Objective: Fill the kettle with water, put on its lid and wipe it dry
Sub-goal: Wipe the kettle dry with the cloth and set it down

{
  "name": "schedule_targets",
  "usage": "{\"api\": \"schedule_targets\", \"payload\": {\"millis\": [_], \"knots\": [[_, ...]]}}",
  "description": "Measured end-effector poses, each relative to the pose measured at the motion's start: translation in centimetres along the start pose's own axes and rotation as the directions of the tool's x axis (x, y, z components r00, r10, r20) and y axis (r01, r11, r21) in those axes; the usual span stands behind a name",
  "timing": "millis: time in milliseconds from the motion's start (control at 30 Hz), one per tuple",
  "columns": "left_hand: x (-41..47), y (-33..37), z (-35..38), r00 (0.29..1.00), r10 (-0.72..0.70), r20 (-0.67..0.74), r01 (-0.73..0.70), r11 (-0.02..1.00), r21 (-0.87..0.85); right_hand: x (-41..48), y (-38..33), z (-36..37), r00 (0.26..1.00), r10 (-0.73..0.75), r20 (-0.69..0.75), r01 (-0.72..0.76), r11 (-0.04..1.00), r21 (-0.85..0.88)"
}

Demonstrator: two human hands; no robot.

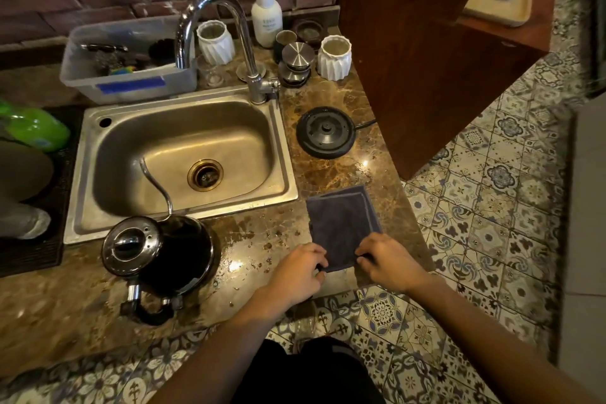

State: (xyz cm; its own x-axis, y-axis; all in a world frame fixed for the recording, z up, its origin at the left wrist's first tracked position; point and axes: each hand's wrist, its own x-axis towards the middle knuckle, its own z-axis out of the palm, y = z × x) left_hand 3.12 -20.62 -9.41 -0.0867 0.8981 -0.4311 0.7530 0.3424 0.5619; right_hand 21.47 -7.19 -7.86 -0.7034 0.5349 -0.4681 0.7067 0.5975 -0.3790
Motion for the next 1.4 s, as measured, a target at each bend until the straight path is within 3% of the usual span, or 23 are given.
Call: {"api": "schedule_targets", "payload": {"millis": [167, 267, 333, 467, 633, 767, 867, 967, 1067, 1233, 1400], "knots": [[-1.8, -0.8, 0.6, 0.999, 0.040, 0.023, -0.041, 0.999, 0.034, -0.3, -1.9, 1.7, 0.987, 0.125, -0.105, -0.125, 0.992, 0.009], [-3.4, -1.6, 0.4, 0.999, 0.043, -0.009, -0.043, 0.999, -0.013, -0.2, -4.7, 2.8, 0.973, 0.196, -0.120, -0.177, 0.973, 0.151], [-5.1, -2.4, -0.3, 0.998, 0.014, -0.062, -0.021, 0.994, -0.109, -0.1, -7.4, 3.4, 0.974, 0.211, -0.083, -0.178, 0.937, 0.300], [-9.4, -3.8, -3.2, 0.975, -0.044, -0.219, -0.037, 0.935, -0.353, 0.2, -13.5, 4.7, 0.990, 0.103, -0.092, -0.045, 0.872, 0.487], [-16.3, -6.8, -7.4, 0.858, -0.153, -0.490, -0.173, 0.812, -0.558, 0.3, -21.9, 5.3, 0.987, 0.015, -0.161, 0.101, 0.718, 0.688], [-22.3, -8.3, -10.8, 0.769, -0.257, -0.585, -0.325, 0.631, -0.704, 0.5, -27.6, 6.9, 0.982, 0.004, -0.186, 0.148, 0.591, 0.793], [-24.6, -11.3, -11.8, 0.635, -0.422, -0.647, -0.396, 0.541, -0.742, 0.6, -31.1, 8.1, 0.980, 0.065, -0.186, 0.121, 0.542, 0.831], [-24.9, -15.3, -12.2, 0.557, -0.621, -0.551, -0.417, 0.364, -0.832, 1.1, -33.8, 9.8, 0.979, 0.112, -0.173, 0.096, 0.493, 0.865], [-24.0, -18.6, -11.8, 0.606, -0.726, -0.327, -0.312, 0.162, -0.936, 1.2, -35.7, 11.1, 0.973, 0.159, -0.170, 0.074, 0.482, 0.873], [-21.5, -22.6, -10.0, 0.698, -0.716, -0.018, -0.056, -0.030, -0.998, 1.4, -37.8, 12.1, 0.940, 0.297, -0.170, 0.028, 0.428, 0.903], [-20.6, -23.2, -9.5, 0.758, -0.640, 0.122, 0.032, -0.150, -0.988, 1.2, -38.9, 12.1, 0.907, 0.382, -0.177, 0.010, 0.401, 0.916]]}}
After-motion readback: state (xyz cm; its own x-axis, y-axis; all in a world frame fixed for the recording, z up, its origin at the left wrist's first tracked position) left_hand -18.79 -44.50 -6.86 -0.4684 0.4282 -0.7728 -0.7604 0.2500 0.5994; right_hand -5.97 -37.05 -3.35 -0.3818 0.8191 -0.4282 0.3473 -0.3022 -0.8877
